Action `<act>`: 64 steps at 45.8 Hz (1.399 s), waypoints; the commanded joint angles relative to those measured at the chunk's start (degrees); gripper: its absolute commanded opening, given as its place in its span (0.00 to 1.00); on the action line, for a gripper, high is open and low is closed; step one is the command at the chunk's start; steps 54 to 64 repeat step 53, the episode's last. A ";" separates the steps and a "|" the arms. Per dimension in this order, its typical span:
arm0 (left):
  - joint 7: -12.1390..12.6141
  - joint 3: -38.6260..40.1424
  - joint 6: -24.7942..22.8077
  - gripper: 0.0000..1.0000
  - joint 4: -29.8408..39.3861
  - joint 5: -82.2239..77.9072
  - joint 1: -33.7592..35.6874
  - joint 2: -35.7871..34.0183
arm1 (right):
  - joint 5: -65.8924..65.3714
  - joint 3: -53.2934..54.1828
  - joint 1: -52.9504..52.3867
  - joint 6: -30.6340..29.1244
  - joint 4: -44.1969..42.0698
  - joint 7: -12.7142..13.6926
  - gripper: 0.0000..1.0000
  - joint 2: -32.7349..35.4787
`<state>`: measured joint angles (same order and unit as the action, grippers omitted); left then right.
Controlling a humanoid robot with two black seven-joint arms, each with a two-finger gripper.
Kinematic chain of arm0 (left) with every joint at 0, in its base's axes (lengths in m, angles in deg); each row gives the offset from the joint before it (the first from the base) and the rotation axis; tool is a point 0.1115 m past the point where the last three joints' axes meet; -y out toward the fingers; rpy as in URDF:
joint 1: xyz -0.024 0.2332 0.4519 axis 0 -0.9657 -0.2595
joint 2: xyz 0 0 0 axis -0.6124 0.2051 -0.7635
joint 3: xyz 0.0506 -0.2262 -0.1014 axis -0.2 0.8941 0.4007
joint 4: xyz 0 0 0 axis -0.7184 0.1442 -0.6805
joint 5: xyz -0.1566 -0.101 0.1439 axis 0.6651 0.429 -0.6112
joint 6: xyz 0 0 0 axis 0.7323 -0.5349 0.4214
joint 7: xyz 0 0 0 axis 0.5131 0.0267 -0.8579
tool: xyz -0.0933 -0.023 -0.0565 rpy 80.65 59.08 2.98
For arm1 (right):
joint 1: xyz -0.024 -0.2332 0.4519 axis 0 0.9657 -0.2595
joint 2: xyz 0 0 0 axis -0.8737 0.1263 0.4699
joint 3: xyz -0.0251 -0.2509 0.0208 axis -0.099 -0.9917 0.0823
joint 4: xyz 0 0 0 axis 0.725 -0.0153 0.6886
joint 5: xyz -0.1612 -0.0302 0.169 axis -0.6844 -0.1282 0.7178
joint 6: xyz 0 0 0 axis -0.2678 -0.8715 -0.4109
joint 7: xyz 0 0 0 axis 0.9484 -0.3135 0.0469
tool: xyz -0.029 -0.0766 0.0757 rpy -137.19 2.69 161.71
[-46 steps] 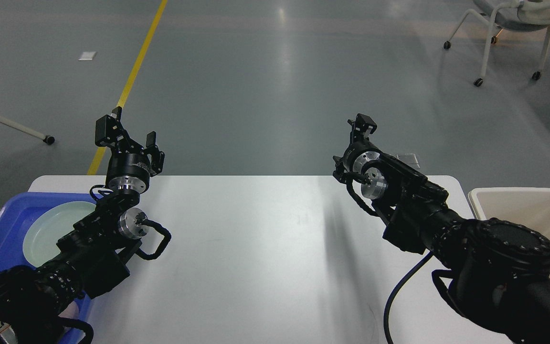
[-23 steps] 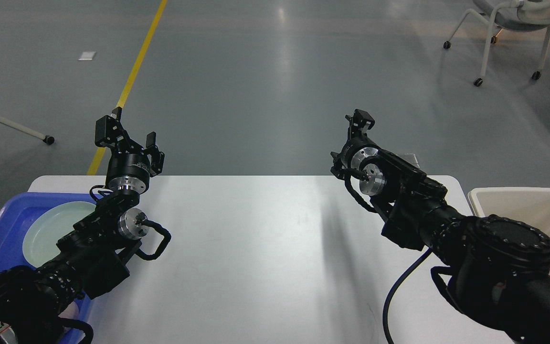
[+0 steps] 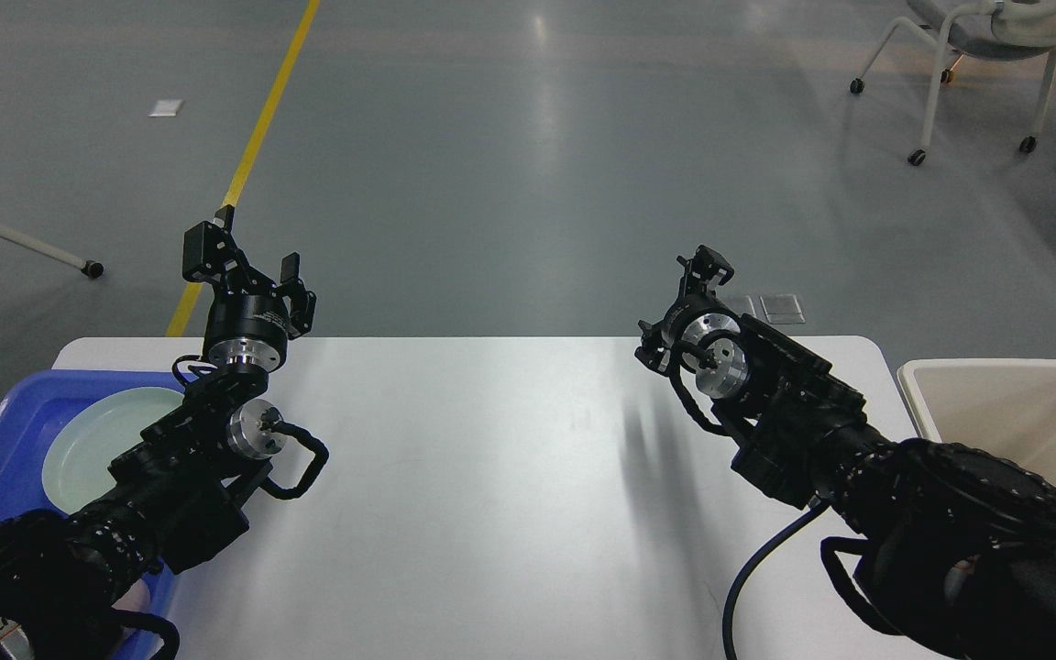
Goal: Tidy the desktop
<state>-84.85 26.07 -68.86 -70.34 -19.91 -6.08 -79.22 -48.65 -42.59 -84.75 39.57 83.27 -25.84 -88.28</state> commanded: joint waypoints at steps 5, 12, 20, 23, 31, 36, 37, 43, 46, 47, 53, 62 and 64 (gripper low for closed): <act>0.00 0.00 0.00 1.00 0.00 -0.01 -0.02 0.01 | 0.08 2.13 1.14 -1.11 0.55 -0.40 1.00 0.01; 0.00 0.00 0.00 1.00 0.00 0.08 -0.02 0.01 | -0.01 3.01 1.67 -3.22 0.46 -0.67 1.00 0.01; 0.00 0.00 0.00 1.00 0.00 0.08 -0.02 0.01 | -0.01 5.12 1.67 -3.75 -0.07 -1.02 1.00 0.10; 0.00 0.00 0.00 1.00 0.00 -0.01 -0.02 0.01 | -0.01 5.21 2.11 -3.92 -0.07 -3.29 1.00 0.53; 0.00 0.00 0.00 1.00 0.00 -0.01 -0.02 0.01 | -0.01 5.47 4.48 -6.74 0.02 -16.12 1.00 0.80; 0.00 0.00 0.00 1.00 0.00 0.08 -0.02 0.01 | -0.01 5.38 4.66 -6.56 -0.07 -17.01 1.00 0.62; 0.00 0.00 0.00 1.00 0.00 -0.01 -0.02 0.01 | -0.01 5.21 4.66 -6.56 -0.07 -17.01 1.00 0.62; 0.00 0.00 0.00 1.00 0.00 -0.01 -0.02 0.01 | -0.01 4.86 4.66 -6.56 -0.07 -17.01 1.00 0.62; 0.00 0.00 0.00 1.00 0.00 0.08 -0.02 0.01 | -0.01 4.86 4.66 -6.56 0.02 -17.01 1.00 0.71; 0.00 0.00 0.00 1.00 0.00 -0.01 -0.02 0.01 | -0.01 4.86 4.66 -6.48 -0.07 -17.01 1.00 0.71; 0.00 0.00 0.00 1.00 0.00 -0.01 -0.02 0.01 | -0.01 4.86 4.66 -6.56 0.02 -17.01 1.00 0.71; 0.00 0.00 0.00 1.00 0.00 -0.01 -0.02 0.01 | -0.01 4.86 4.66 -6.56 0.02 -17.01 1.00 0.71; 0.00 0.00 0.00 1.00 0.00 -0.01 -0.02 0.01 | -0.01 4.86 4.66 -6.56 0.02 -17.01 1.00 0.71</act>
